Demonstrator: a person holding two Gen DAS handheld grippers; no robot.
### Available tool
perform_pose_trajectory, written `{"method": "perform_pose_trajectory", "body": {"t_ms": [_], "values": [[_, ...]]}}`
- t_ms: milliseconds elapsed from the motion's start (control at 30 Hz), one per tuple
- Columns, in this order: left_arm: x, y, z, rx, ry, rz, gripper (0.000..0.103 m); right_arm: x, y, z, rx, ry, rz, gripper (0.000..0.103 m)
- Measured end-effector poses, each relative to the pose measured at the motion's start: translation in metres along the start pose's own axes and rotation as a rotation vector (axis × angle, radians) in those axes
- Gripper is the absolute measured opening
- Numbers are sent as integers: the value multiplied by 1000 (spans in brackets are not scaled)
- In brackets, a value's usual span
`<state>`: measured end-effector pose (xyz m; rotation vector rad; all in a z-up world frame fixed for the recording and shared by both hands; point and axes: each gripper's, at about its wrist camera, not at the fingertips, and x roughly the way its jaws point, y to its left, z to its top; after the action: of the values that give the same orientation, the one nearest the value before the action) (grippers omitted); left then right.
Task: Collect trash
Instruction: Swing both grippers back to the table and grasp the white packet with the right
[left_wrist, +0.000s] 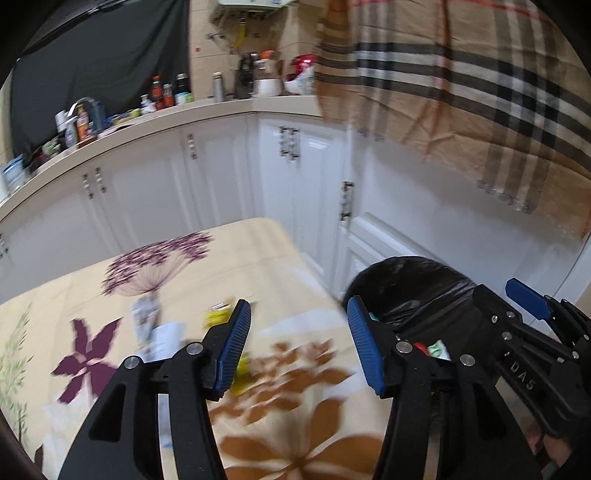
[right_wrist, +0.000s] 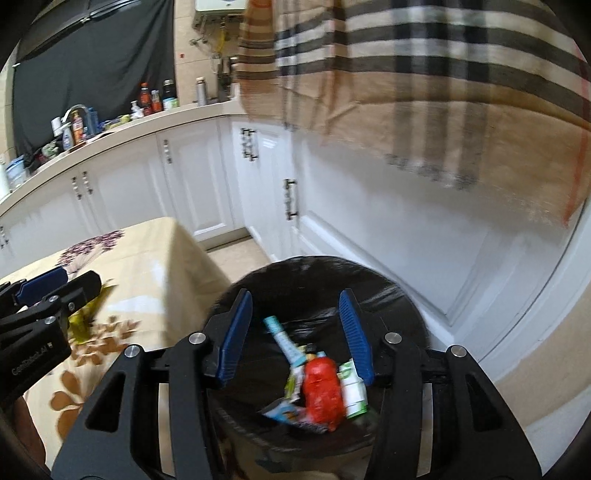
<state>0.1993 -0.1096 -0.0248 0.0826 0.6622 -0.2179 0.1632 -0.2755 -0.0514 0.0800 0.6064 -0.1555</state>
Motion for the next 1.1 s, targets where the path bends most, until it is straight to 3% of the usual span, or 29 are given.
{"method": "perform_pose_trajectory", "body": {"t_ms": [700, 1100], "values": [[-73, 167, -65, -183, 11, 302, 57, -27, 166, -13, -175, 56, 296, 48], [-85, 218, -88, -264, 23, 355, 59, -8, 216, -25, -215, 147, 319, 48]]}}
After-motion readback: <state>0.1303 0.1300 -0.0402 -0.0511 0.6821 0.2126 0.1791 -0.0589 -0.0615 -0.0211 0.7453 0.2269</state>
